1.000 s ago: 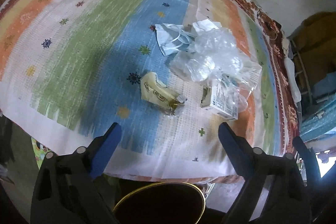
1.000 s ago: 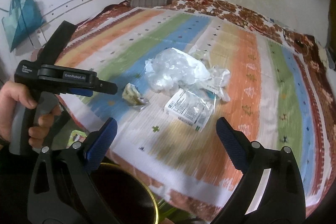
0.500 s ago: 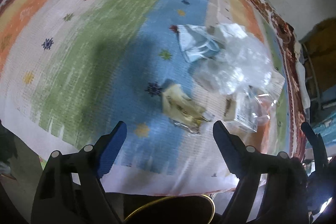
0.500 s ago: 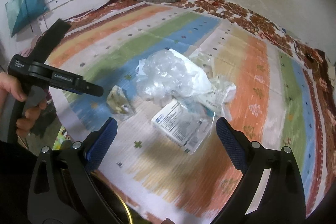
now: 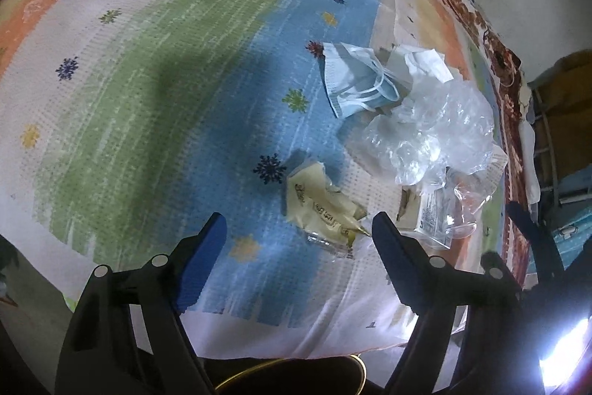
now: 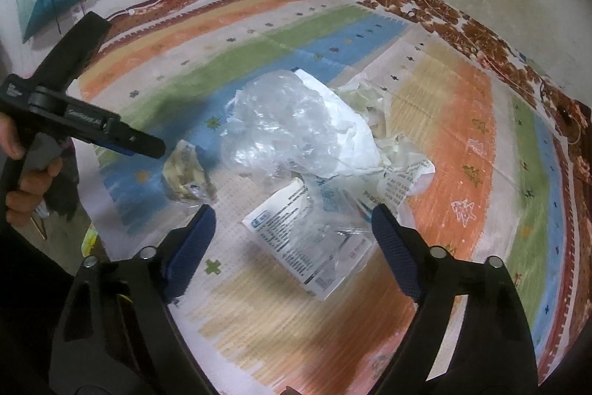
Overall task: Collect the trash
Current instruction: 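Close left tool on yellow crumpled wrapper while right tool grasps clear plastic piece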
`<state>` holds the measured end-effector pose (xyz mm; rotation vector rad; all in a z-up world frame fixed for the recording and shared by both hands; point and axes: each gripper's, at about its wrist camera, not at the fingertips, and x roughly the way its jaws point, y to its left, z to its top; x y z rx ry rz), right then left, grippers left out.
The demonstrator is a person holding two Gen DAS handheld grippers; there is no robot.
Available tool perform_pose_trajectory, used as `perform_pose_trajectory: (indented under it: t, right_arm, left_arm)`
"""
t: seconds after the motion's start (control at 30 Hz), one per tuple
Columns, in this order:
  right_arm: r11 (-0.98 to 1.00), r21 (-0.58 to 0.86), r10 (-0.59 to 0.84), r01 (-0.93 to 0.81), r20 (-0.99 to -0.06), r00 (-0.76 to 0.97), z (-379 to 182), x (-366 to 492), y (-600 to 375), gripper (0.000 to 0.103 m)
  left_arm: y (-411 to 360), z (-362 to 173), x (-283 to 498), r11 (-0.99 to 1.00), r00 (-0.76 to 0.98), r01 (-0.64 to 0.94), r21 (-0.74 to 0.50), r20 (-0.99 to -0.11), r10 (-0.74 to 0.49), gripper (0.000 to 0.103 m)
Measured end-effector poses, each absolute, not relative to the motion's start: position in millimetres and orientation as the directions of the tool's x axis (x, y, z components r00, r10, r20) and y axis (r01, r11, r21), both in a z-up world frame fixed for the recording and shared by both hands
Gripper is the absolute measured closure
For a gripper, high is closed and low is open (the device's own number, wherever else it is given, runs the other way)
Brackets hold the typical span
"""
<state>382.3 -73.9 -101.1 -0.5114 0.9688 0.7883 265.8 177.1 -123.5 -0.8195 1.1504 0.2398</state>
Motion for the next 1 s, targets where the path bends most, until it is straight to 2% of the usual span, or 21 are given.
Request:
perform_pose_trajectory:
  t: [0.03,0.1,0.43,0.53,0.67,0.73,0.77,0.8,0.93,1.0]
  right_arm:
    - [0.617,-0.04,0.355,-0.786,-0.878,0.323,-103.5,387.1,-72.3,0.023]
    - [0.607,-0.028,0.356,-0.794,-0.884,0.303,-107.2,395.5,-70.6,0.032]
    - [0.615,0.059,0.364,-0.787,-0.906,0.216,-124.7,433.4,-72.4,0.048]
    - [0.626,0.062,0.34,-0.777,-0.918,0.202,-134.0,439.2,-77.5,0.065]
    - [0.642,0.104,0.357,-0.76,-0.917,0.176,-136.0,444.6,-86.8,0.075]
    - [0.64,0.117,0.361,-0.76,-0.918,0.163,-136.7,443.8,-90.3,0.084]
    - [0.639,0.118,0.359,-0.76,-0.92,0.159,-137.0,443.1,-90.9,0.091]
    - [0.638,0.122,0.359,-0.761,-0.92,0.154,-137.2,442.3,-91.7,0.095]
    - [0.644,0.153,0.379,-0.75,-0.915,0.139,-134.4,440.7,-95.5,0.098]
    - [0.654,0.161,0.382,-0.74,-0.914,0.139,-132.5,439.2,-96.6,0.098]
  left_arm:
    - [176.8,-124.5,267.5,0.692,0.419,-0.562,-0.453,-0.877,-0.233,0.026]
    - [175.9,-125.4,270.0,0.682,0.423,-0.565,-0.464,-0.873,-0.244,0.027]
    - [161.0,-119.0,279.4,0.704,0.438,-0.525,-0.477,-0.861,-0.258,0.027]
    - [159.6,-118.2,281.0,0.753,0.42,-0.52,-0.405,-0.888,-0.187,0.027]
    - [162.3,-124.3,283.2,0.744,0.415,-0.518,-0.422,-0.884,-0.213,0.027]
    - [165.1,-128.1,283.4,0.73,0.414,-0.53,-0.431,-0.883,-0.221,0.027]
    - [166.8,-129.5,284.0,0.723,0.415,-0.536,-0.435,-0.882,-0.224,0.028]
    - [168.3,-131.5,284.1,0.713,0.415,-0.544,-0.442,-0.881,-0.229,0.029]
    - [169.9,-137.6,288.2,0.705,0.408,-0.55,-0.448,-0.881,-0.241,0.034]
    - [172.4,-139.8,291.2,0.709,0.405,-0.553,-0.437,-0.885,-0.23,0.043]
